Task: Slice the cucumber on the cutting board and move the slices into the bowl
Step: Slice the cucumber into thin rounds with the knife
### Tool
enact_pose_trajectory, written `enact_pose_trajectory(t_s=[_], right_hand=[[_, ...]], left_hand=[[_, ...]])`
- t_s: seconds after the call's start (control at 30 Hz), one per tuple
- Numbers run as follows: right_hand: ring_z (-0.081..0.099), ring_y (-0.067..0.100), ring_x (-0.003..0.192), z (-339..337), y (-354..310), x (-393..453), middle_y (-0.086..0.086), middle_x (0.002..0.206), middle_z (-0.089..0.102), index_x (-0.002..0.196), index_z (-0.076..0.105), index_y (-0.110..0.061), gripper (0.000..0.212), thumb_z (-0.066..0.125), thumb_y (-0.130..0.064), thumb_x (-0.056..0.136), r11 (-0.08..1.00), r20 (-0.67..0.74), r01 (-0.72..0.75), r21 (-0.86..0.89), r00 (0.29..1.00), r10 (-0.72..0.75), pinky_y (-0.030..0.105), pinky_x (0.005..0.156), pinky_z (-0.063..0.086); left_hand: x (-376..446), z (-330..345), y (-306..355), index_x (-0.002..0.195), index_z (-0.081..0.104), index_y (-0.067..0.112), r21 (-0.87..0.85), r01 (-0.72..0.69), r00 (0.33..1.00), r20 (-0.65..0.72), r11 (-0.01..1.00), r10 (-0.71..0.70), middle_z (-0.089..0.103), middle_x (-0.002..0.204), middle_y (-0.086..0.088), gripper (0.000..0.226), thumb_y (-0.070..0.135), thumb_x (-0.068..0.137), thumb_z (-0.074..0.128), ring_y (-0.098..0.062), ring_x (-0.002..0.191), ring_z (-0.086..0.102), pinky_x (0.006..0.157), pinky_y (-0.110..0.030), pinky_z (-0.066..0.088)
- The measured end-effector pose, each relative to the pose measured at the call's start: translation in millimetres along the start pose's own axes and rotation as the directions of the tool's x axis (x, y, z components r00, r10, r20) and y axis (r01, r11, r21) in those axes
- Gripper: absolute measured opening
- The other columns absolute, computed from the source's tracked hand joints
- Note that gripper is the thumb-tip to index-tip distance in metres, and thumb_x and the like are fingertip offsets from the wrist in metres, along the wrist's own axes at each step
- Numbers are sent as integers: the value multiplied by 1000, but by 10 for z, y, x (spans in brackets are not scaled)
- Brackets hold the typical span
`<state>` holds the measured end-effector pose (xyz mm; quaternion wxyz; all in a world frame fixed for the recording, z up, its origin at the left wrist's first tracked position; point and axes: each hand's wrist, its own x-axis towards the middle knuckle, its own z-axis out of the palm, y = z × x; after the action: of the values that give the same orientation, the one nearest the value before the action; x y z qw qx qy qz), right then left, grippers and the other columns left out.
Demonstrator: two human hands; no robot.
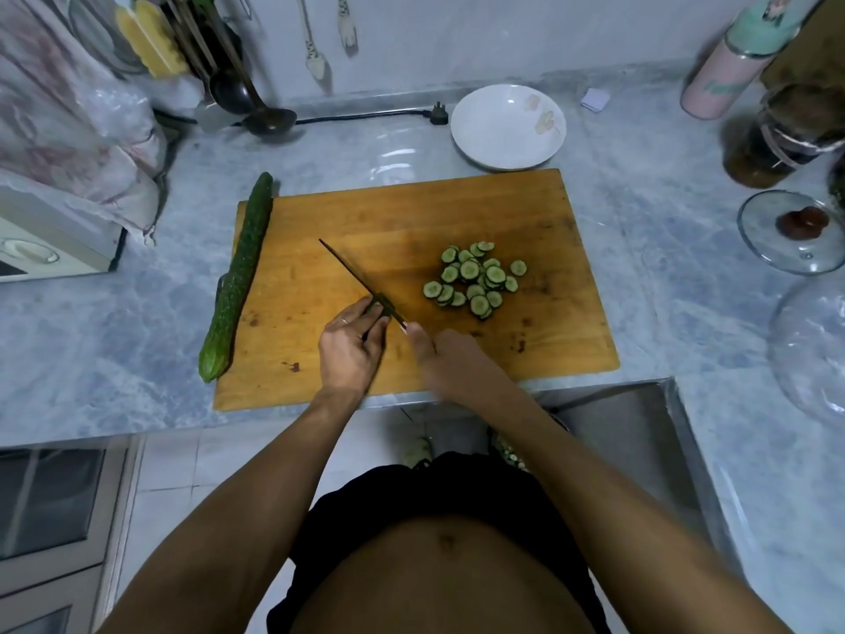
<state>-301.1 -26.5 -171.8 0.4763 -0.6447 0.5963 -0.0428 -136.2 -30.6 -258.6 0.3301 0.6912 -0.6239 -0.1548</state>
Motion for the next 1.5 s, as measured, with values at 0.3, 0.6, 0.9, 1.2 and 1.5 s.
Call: enact_pose_trajectory(t_s=[0.3, 0.6, 0.9, 1.2, 1.5], right_hand=[[61, 31, 89, -60, 48, 67, 16, 87, 65, 70, 54, -12, 68, 17, -59, 102, 1000, -42, 2, 7, 999, -2, 34, 77, 42], [46, 14, 49, -180, 9, -223, 0, 51, 48, 54, 44, -14, 66, 25, -52, 104, 994, -39, 112, -16, 993, -112, 29, 50, 28], [46, 13, 48, -216, -62, -304, 0, 51, 47, 54, 45, -16, 65, 25, -50, 105, 993, -2, 111, -39, 994, -111, 28, 50, 29], [50, 9, 50, -326, -78, -205, -2, 55, 51, 60, 49, -15, 63, 25, -55, 103, 994, 53, 106, -38, 993, -104, 29, 55, 33], [60, 30, 93, -392, -48, 180, 19, 92, 62, 79, 55, -8, 65, 21, -58, 102, 992, 143, 53, -113, 989, -36, 30, 76, 37]], left_hand=[[0, 26, -63, 111, 74, 7, -60, -20, 999, -31, 998, 18, 69, 119, -12, 23, 12, 89, 69, -25, 108, 65, 97, -28, 49], [5, 24, -114, 109, 75, 6, 2, -88, 995, -46, 996, 88, 69, 117, -14, 22, 15, 90, 69, -29, 102, 66, 89, -28, 49], [13, -3, -106, 107, 75, 7, -37, -103, 995, -12, 994, 103, 70, 116, -10, 24, 18, 90, 62, -26, 101, 67, 87, -25, 50], [-4, 54, -38, 108, 75, 5, -65, 22, 998, -58, 998, -26, 70, 116, -13, 22, 9, 87, 68, -28, 103, 67, 90, -21, 46], [-4, 135, 77, 104, 76, 3, -24, 94, 983, -158, 995, -96, 71, 112, -14, 21, 10, 85, 71, -26, 105, 67, 96, -29, 50]])
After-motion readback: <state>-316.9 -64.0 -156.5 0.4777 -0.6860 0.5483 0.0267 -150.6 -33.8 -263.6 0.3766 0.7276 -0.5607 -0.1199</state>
